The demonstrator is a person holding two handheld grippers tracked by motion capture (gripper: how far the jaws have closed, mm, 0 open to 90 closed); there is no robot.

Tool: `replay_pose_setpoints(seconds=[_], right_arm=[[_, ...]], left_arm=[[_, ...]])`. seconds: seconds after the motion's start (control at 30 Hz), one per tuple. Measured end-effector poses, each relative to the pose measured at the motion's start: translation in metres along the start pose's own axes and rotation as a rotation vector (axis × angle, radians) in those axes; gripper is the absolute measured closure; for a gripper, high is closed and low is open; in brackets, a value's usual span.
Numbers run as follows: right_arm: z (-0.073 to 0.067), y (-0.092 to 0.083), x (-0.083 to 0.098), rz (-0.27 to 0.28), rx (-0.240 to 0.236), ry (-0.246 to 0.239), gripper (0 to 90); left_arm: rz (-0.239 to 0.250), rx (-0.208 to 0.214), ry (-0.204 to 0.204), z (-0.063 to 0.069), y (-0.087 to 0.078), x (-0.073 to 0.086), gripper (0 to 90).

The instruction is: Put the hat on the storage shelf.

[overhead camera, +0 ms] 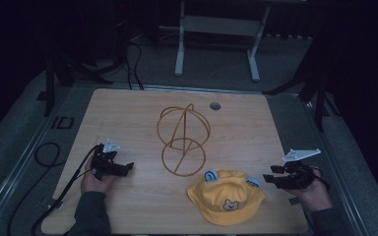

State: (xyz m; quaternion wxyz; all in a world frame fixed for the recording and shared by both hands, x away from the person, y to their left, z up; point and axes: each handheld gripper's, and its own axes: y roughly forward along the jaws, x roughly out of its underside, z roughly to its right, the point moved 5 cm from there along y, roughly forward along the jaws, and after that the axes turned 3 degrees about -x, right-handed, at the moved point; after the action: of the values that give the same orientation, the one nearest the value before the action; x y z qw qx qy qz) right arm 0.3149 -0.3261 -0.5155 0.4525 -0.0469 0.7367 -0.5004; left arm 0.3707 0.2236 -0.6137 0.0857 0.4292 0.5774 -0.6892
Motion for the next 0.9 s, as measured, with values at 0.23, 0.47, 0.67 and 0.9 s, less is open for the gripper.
replay_pose_setpoints(seconds=[0.23,0.47,0.67,0.9], right_arm=[[-0.009,-0.007,-0.012,-0.009,-0.025,-0.037,51.9],[-0.015,-0.007,-0.021,-0.021,-0.039,-0.073,54.4],[-0.018,-0.011,-0.027,-0.028,-0.050,-0.095,55.5],[-0.021,-0.015,-0.033,-0.030,-0.059,-0.141,55.4]], left_arm=[[-0.001,-0.006,-0.004,0.000,0.000,0.000,1.5],[-0.001,-0.007,-0.004,0.000,0.000,0.000,1.5],[-0.001,-0.007,-0.003,0.000,0.000,0.000,1.5],[-0.001,-0.007,-0.005,0.000,-0.001,0.001,1.5]])
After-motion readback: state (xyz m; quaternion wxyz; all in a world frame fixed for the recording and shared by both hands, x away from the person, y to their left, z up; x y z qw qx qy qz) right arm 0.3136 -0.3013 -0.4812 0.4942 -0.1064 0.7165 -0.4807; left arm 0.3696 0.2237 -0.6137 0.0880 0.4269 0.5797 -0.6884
